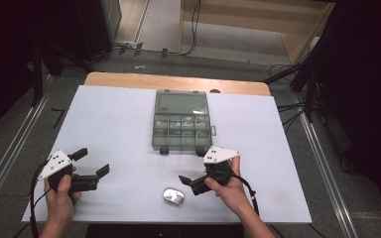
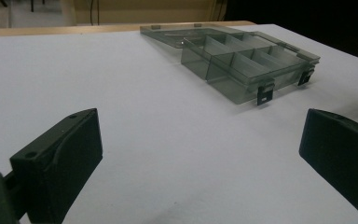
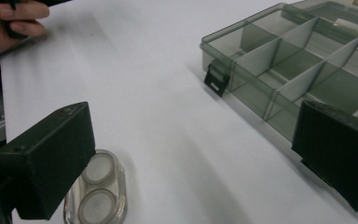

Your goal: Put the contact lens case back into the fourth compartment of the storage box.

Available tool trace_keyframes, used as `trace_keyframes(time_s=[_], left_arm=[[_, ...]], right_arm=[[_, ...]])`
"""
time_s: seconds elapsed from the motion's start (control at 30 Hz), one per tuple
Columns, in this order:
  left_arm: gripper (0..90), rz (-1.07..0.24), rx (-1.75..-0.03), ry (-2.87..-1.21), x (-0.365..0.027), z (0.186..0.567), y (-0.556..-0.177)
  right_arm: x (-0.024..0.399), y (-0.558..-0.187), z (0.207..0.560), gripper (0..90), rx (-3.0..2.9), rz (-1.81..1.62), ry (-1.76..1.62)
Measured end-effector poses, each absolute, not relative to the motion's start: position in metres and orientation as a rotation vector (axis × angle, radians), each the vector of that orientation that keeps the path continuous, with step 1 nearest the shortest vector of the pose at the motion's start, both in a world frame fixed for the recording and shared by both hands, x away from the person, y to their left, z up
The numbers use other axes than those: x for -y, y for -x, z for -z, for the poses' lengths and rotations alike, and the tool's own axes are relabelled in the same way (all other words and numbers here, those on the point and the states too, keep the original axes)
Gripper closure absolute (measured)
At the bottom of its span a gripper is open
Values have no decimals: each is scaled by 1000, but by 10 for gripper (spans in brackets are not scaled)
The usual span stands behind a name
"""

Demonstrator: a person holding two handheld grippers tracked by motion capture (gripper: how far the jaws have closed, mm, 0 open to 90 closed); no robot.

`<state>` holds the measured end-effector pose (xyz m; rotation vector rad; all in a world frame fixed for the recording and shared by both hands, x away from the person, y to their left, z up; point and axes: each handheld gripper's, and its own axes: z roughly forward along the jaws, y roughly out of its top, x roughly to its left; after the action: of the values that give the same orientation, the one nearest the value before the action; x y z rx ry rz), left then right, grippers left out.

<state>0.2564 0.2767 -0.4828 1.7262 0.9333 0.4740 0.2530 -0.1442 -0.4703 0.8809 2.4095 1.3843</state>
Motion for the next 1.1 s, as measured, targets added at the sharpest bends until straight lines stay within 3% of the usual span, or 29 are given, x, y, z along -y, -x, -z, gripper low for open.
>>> trace_keyframes(time_s=[1.03, 1.1], left_arm=[[0, -485, -929, -1695, -284, 479, -255], [0, -489, -928, -1692, -284, 479, -255]], right_arm=[[88, -237, 486, 0, -2728, -1181, -680], [85, -235, 487, 86, -2722, -1165, -685]])
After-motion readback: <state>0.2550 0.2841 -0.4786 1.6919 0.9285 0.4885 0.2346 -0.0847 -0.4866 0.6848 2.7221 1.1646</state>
